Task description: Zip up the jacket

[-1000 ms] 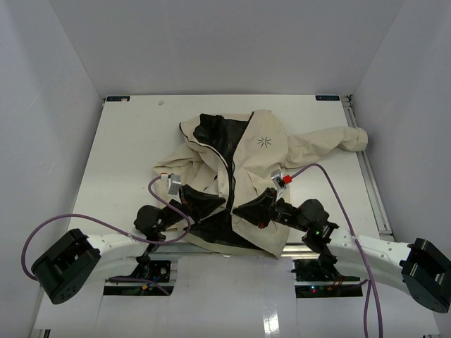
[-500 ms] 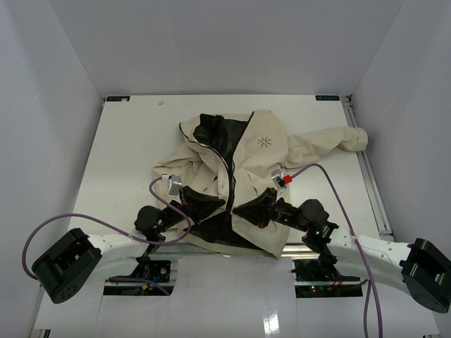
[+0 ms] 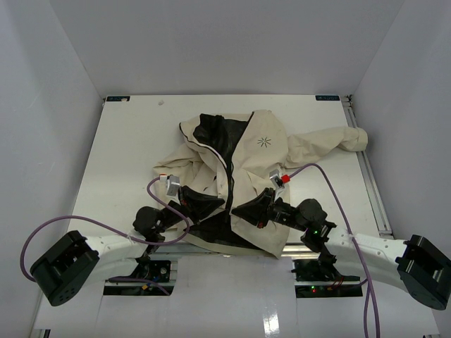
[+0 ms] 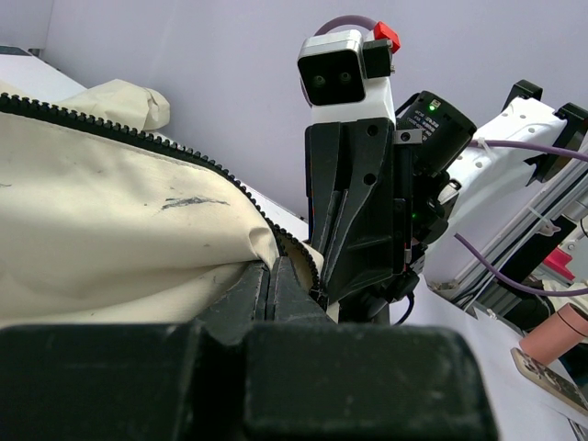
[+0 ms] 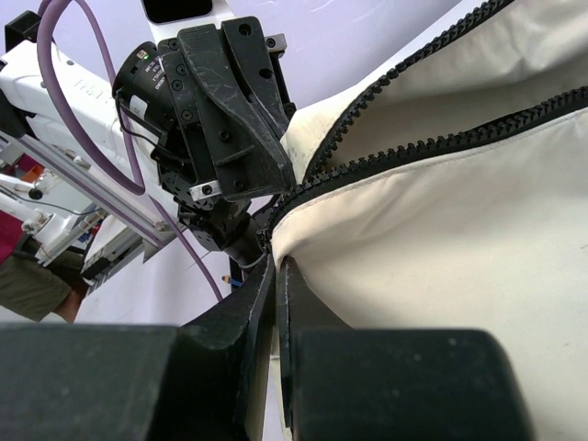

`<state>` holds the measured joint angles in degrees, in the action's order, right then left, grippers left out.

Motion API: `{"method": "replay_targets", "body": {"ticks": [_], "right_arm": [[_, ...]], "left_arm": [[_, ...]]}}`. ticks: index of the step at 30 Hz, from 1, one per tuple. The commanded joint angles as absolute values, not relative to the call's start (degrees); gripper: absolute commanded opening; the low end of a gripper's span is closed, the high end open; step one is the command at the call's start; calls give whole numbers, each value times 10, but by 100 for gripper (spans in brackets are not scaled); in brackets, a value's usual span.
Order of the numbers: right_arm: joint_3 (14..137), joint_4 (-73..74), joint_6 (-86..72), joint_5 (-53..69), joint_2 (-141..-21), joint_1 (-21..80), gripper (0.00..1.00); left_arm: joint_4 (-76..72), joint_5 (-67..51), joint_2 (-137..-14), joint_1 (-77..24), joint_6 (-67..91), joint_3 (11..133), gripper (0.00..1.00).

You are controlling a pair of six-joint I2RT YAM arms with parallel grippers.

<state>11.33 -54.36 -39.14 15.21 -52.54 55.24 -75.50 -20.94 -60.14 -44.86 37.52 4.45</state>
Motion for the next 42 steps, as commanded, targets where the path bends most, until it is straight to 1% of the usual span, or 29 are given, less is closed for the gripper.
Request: {"method": "replay_targets", "body": {"ticks": [1,42], "right_arm": [[106,-601,-402,165,-529,554,8],[120,-609,-419,147,-547,555,8]], "left_arm": [[-1026,-214,-592,-452,377,55,0],[-1043,-241,-590,-451,360,44,0]]}}
